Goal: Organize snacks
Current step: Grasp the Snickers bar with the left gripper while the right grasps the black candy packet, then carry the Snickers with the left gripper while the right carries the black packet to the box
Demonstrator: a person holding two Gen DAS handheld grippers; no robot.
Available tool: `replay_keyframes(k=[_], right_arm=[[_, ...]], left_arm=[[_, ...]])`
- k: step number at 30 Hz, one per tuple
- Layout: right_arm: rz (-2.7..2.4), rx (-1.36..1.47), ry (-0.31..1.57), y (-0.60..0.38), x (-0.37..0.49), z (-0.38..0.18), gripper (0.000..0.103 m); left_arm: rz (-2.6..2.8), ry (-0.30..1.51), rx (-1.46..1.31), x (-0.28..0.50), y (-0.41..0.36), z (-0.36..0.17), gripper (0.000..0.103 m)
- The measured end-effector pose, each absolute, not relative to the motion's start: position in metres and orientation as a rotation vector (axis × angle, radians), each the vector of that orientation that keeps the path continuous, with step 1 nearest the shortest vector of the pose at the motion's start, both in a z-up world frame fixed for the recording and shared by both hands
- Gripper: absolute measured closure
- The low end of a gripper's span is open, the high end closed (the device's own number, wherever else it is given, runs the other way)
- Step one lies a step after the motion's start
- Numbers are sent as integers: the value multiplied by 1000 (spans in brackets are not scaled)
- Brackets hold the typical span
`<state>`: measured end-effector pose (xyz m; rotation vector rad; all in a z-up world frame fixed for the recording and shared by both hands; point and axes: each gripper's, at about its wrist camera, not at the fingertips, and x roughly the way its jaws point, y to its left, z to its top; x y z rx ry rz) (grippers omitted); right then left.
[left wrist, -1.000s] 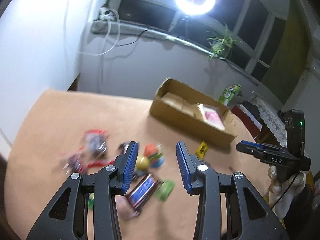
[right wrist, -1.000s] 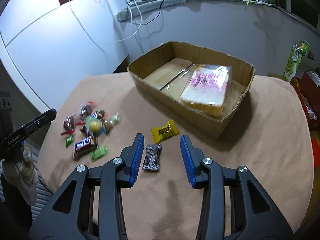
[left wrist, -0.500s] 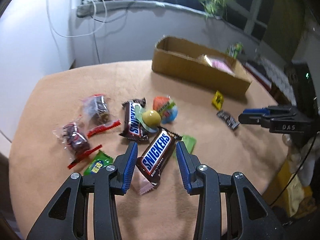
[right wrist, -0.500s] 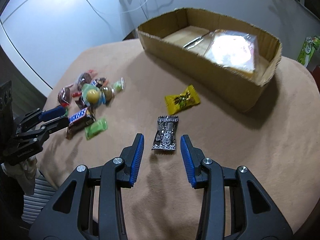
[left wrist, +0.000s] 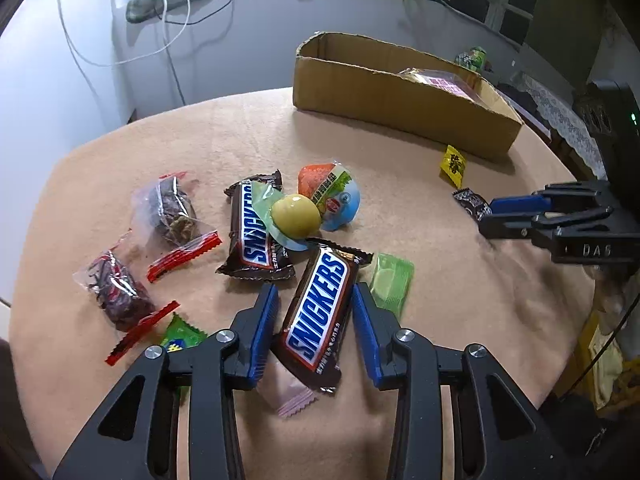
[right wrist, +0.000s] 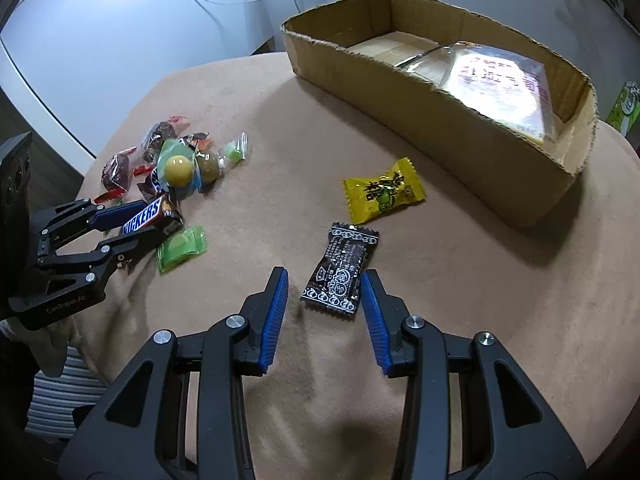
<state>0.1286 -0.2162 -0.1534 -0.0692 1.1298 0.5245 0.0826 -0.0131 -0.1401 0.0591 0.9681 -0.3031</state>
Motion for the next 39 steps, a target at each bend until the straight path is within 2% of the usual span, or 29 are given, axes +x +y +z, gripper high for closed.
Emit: replay_keyframes(k=[3, 9, 15, 24, 39], right_arm=[[519, -82, 1132, -213, 130, -155, 64], [497, -125, 1136, -205, 137, -157, 75], [497, -179, 1127, -199, 138, -156, 76], [509, -86, 1116, -219, 136, -148, 76], [499, -13, 996, -238, 141, -96, 76]], left_arm=[[-305, 960, 53, 82, -15, -141, 75], [-303, 950, 29, 84, -15, -142, 76], [-303, 942, -7, 82, -11, -141, 76], [-303, 914, -58, 73, -3, -131, 76], [-329, 833, -126, 81, -2, -98, 76]])
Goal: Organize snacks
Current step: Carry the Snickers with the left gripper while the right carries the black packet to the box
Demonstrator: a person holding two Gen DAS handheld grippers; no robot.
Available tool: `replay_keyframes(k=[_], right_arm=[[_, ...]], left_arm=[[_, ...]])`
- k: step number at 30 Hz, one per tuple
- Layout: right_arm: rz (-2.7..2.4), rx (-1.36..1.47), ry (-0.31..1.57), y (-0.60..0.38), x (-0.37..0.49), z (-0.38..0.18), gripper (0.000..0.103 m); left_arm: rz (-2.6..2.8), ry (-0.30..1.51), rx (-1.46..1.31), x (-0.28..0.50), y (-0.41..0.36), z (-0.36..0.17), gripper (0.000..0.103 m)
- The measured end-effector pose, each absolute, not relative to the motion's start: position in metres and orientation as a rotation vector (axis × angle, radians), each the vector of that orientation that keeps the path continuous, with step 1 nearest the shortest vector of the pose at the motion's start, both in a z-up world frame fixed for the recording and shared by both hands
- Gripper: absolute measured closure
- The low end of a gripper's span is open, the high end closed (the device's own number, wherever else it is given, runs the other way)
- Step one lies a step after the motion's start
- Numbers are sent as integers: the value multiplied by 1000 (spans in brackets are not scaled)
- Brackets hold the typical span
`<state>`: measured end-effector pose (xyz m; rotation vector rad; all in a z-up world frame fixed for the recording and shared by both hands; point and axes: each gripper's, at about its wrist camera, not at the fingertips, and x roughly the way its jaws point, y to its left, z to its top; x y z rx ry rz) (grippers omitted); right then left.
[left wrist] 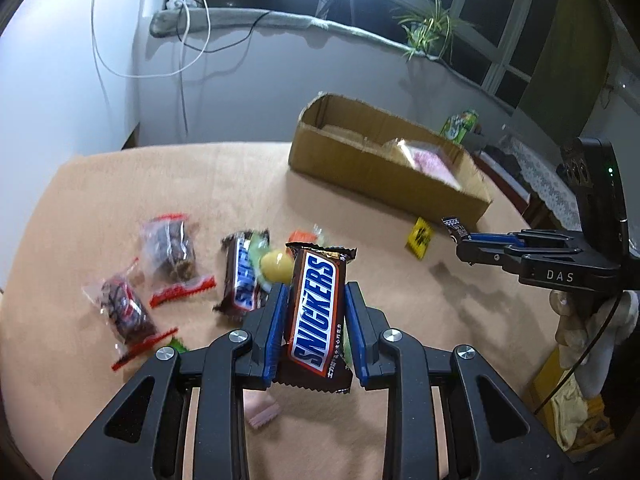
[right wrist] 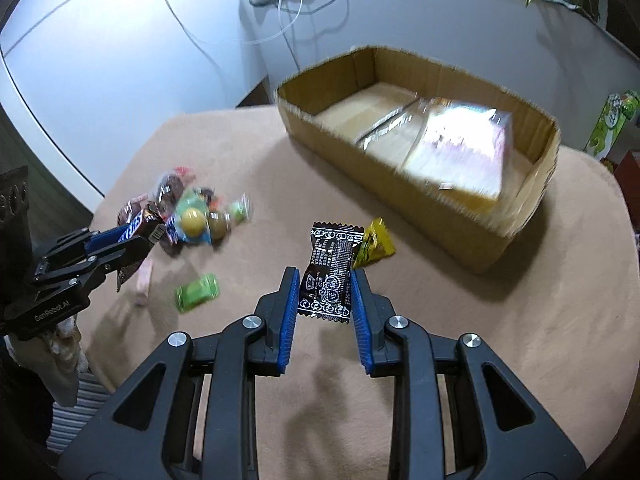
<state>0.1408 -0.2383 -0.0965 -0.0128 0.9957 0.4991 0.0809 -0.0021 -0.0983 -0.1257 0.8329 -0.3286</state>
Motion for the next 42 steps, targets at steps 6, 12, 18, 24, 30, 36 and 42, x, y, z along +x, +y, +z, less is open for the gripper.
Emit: replay_keyframes(k=[6, 12, 18, 24, 30, 36, 42], right_arm=[[478, 5, 948, -249, 157, -75, 76], [450, 50, 929, -264, 183, -64, 76], [423, 60, 913, -276, 205, -58, 76], [403, 52, 910, -279, 231, -56, 76], [381, 59, 926, -278, 256, -62, 76], [383, 68, 949, -273, 278, -70, 76], [375, 56, 971, -267, 292, -79, 76]], left_arm=[[-347, 799, -130, 99, -11, -83, 76], [-362, 761, -135, 128, -28, -70, 76], [-382, 732, -144, 161, -51, -59, 76], [-397, 733, -108, 189, -77, -56, 76], [-392, 753, -96, 212, -93, -64, 76], [-369, 768, -89, 231, -100, -69, 76], [-347, 780, -86, 244, -101, -74, 76]])
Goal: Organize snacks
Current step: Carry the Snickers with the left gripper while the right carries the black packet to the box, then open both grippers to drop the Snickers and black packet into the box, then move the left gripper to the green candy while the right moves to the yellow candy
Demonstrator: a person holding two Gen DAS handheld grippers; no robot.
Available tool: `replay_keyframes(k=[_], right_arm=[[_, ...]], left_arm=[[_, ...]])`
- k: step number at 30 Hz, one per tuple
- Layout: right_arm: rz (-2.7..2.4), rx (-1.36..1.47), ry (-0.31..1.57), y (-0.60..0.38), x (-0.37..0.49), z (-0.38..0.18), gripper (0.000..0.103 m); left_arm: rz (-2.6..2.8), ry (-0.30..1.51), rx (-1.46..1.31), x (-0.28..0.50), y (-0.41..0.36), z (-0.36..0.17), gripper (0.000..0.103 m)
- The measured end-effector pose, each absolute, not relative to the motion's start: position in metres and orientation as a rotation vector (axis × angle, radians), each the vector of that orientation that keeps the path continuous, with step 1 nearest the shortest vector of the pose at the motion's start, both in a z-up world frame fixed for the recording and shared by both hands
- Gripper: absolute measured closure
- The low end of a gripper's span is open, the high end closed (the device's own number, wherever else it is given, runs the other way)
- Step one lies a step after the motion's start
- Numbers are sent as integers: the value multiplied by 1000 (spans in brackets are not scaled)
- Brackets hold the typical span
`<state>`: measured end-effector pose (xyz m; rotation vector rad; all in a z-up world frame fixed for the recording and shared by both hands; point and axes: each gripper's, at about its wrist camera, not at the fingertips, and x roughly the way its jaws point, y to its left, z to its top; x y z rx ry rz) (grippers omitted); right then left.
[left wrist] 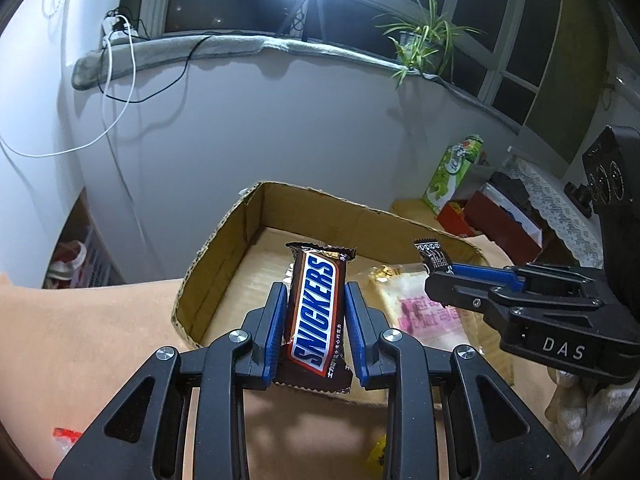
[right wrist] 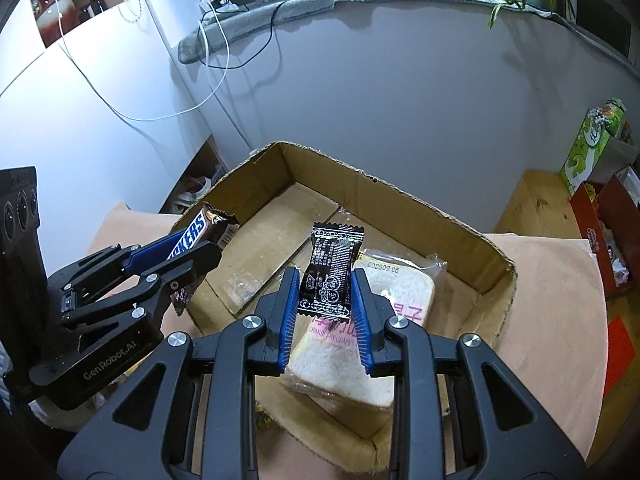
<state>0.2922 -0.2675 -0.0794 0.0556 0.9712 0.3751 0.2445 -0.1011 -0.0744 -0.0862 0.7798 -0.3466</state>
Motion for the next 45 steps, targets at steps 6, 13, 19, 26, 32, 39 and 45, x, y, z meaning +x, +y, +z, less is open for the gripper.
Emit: replay_keyframes(k=[6, 13, 19, 26, 32, 39, 45], right_arm=[[360, 49, 971, -268, 295, -84, 75], [343, 47, 968, -272, 293, -82, 72], [343, 42, 957, -273, 286, -76, 72], [349, 42, 936, -273, 271, -65, 72], [375, 25, 916, -267, 247, -53, 72], [420, 15, 905, -261, 211, -47, 72], [451, 21, 931, -259, 184, -59, 72]], left_arm=[[-338, 798, -88, 253, -101, -80, 76], [-325, 802, -92, 254, -101, -77, 68], [-328, 793, -89, 250, -100, -73, 68], [-326, 772, -101, 238, -93, -61, 68], [-330, 747, -108, 220, -85, -49, 68], [-330, 718, -138, 192, -62, -36, 68], [-322, 718, -146, 158, -39, -38, 68]])
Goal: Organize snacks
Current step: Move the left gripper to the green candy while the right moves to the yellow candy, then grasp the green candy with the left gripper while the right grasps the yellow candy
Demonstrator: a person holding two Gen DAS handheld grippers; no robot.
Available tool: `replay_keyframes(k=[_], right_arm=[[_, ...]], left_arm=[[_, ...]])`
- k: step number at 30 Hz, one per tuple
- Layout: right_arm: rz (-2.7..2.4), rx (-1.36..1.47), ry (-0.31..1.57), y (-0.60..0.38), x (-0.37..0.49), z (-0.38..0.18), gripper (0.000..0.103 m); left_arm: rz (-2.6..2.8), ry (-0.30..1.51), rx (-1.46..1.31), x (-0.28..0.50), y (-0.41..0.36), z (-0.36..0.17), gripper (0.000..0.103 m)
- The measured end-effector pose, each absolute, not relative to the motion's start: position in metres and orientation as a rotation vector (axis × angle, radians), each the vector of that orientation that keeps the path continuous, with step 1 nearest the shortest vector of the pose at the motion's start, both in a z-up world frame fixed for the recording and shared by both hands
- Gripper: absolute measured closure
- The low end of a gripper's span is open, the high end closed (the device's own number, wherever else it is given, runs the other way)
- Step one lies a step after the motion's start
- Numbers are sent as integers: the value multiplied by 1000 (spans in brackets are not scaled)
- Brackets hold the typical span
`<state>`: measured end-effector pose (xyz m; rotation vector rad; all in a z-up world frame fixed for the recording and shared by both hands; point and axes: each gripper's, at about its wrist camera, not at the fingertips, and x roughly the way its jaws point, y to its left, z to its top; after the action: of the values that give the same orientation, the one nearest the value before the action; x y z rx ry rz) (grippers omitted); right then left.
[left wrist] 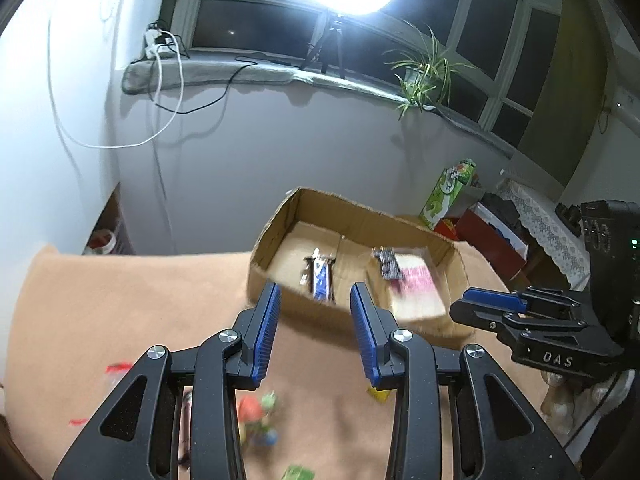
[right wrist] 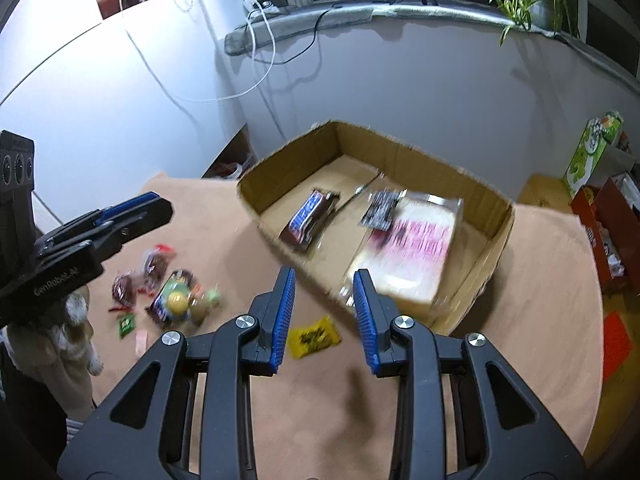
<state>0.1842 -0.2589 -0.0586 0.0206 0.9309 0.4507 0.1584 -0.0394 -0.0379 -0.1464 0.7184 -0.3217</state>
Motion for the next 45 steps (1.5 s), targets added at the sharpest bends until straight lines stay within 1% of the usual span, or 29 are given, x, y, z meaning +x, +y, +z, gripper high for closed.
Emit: replay_keyframes(k=[5, 11, 19, 23, 31, 34, 38, 45], right_arm=[[474, 35, 975, -258, 164, -78, 72], [474, 61, 1061, -253, 154, -114, 72], [441, 124, 1128, -253, 165, -146, 72], [406, 151, 1157, -249, 176, -155, 72], [361, 188, 1169, -242, 197, -160, 72], [356, 184, 1172, -237, 203, -160, 72], [358, 157, 1171, -226, 208, -159, 72], [362, 14, 1152, -203, 205, -158, 72]], left_arm=[[-312, 729, -153, 132, -20, -44, 68], [-328, 761, -171, 101, -7, -61, 68], [-377, 876, -132, 77, -17, -102, 68], [-386, 922, -136, 78, -16, -115, 68], [-405, 957, -87, 81, -23, -129, 68], [-414, 972, -79, 86, -25, -136, 64], [-430, 985, -37, 87, -31, -140, 64], [-438, 968, 41, 85, -39, -142, 64]])
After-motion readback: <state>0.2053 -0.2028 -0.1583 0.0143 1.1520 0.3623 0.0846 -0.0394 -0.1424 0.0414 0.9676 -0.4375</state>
